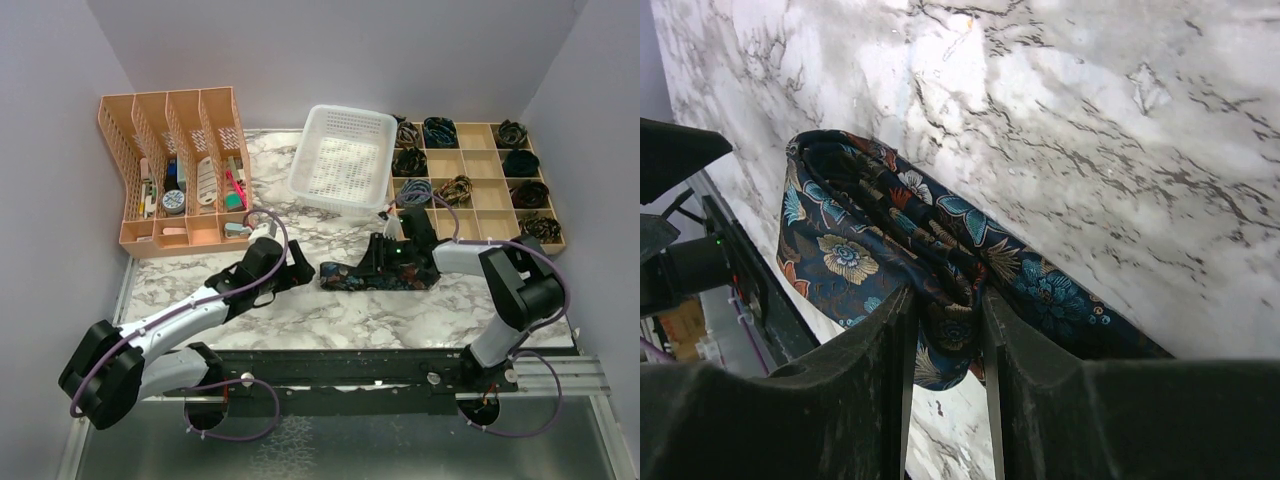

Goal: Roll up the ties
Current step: Roll the tie at the center of the board.

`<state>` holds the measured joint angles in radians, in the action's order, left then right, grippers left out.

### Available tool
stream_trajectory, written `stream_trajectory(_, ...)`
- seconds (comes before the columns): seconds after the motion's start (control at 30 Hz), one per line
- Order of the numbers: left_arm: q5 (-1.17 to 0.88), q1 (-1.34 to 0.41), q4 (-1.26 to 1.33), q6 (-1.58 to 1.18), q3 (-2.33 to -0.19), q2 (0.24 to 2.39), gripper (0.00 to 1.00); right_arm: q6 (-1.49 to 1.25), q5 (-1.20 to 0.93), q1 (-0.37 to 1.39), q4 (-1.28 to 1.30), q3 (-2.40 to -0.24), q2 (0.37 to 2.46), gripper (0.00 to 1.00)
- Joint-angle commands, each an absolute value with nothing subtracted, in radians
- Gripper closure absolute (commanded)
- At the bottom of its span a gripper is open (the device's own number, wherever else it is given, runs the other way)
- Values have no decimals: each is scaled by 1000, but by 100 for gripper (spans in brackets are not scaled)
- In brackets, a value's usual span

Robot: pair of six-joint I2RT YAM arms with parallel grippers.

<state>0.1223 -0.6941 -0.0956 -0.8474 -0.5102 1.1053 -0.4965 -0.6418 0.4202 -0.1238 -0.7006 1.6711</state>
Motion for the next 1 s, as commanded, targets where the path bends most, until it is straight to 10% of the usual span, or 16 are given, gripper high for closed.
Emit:
stream_trajectory(0.0, 151, -676, -115, -854, -487, 1064, 5, -477, -706, 443, -157, -727, 1718, 64)
stream_trajectory(0.73, 241, -570, -323, -893, -428, 781, 4, -917, -362, 765, -357, -774, 1777, 61)
stream_trajectory(0.97, 244, -565, -350, -892, -423, 753, 4, -680, -382, 766, -241, -835, 1662, 36)
